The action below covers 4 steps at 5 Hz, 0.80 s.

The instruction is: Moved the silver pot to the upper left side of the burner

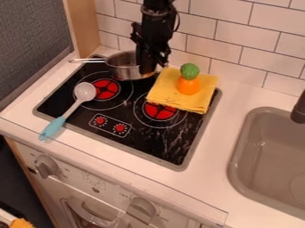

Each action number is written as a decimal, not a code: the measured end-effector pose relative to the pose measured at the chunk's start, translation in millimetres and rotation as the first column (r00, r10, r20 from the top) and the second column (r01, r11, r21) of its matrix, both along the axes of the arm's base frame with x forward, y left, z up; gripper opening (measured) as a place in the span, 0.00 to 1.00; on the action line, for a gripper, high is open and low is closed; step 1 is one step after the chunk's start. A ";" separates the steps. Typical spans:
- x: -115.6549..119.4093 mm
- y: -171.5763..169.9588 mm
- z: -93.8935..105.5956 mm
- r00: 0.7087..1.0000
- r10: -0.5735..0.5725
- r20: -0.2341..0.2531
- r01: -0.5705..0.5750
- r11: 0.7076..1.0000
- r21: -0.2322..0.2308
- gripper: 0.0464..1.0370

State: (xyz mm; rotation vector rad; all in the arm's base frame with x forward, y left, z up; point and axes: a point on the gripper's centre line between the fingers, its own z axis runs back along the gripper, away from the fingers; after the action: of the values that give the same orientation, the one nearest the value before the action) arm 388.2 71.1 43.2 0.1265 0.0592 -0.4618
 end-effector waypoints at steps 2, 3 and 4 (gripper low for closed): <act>-8.1 13.9 -7.8 0.999 0.046 -0.008 -0.046 0.999 -0.009 0.05; -18.9 19.2 -16.6 0.995 0.101 -0.015 -0.102 0.993 -0.061 0.22; -22.8 13.4 8.4 0.981 0.170 0.092 -0.158 0.979 -0.127 0.51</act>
State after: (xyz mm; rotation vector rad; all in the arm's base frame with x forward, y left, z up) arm 365.3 84.5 51.6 0.0272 -0.0588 -0.2920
